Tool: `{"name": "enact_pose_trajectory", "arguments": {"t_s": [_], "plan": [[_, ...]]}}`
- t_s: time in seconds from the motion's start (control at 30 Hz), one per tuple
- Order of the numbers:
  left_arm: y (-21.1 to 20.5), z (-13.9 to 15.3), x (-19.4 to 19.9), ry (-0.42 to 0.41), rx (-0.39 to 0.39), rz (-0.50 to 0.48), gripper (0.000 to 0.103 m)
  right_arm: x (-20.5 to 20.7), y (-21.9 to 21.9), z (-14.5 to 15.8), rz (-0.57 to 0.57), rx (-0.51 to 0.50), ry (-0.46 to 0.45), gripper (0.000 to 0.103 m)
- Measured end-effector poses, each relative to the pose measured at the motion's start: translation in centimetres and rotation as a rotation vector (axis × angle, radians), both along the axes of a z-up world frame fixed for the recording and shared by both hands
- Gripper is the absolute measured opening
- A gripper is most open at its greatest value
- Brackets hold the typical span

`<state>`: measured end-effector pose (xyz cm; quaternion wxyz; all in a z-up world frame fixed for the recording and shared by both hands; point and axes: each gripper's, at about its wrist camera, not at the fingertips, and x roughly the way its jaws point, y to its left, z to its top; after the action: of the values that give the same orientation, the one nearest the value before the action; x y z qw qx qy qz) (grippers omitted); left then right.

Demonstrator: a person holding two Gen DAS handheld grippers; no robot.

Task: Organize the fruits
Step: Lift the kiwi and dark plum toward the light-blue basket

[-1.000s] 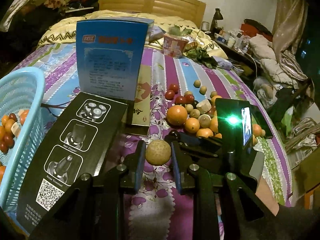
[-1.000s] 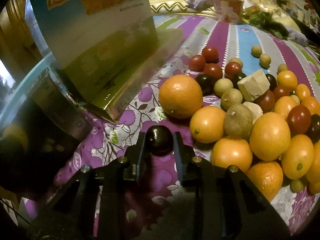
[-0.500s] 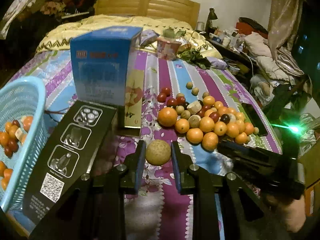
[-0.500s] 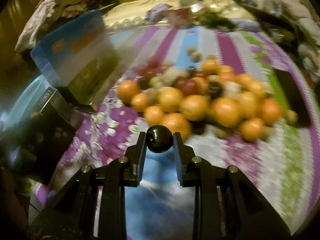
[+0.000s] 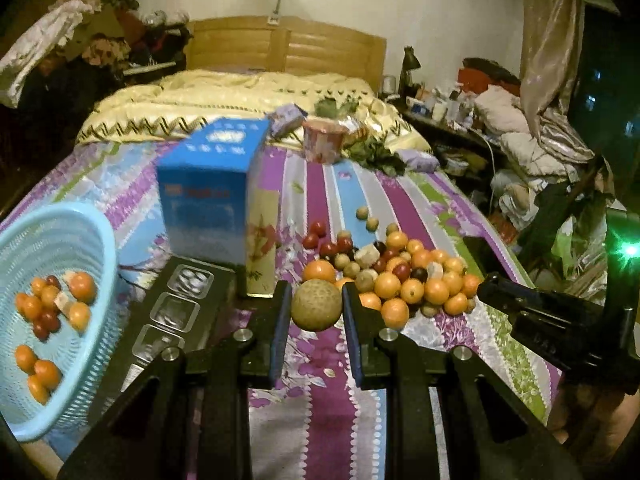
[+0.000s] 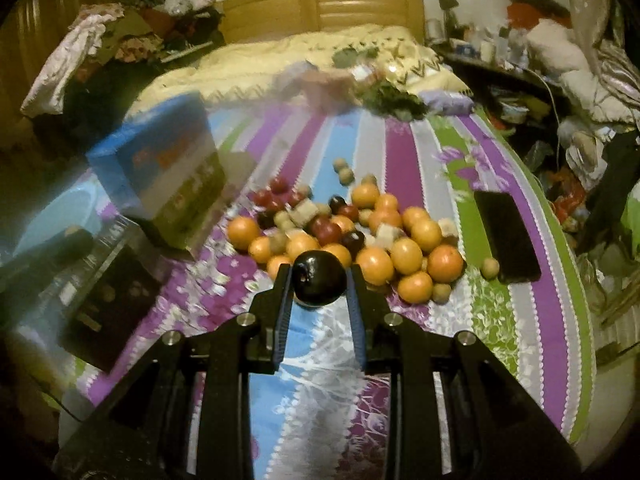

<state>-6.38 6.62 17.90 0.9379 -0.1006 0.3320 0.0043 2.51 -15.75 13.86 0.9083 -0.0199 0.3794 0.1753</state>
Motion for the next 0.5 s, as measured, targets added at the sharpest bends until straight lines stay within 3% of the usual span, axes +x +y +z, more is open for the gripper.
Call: {"name": "enact_pose_trajectory", "arguments": {"t_s": [0.5], "plan": [[7.7,3.5,-3.9,-0.036,0.006,0.167,0.025,-1.1,7.0,4.3,0.139,0.056,-0.06,0.027]]}}
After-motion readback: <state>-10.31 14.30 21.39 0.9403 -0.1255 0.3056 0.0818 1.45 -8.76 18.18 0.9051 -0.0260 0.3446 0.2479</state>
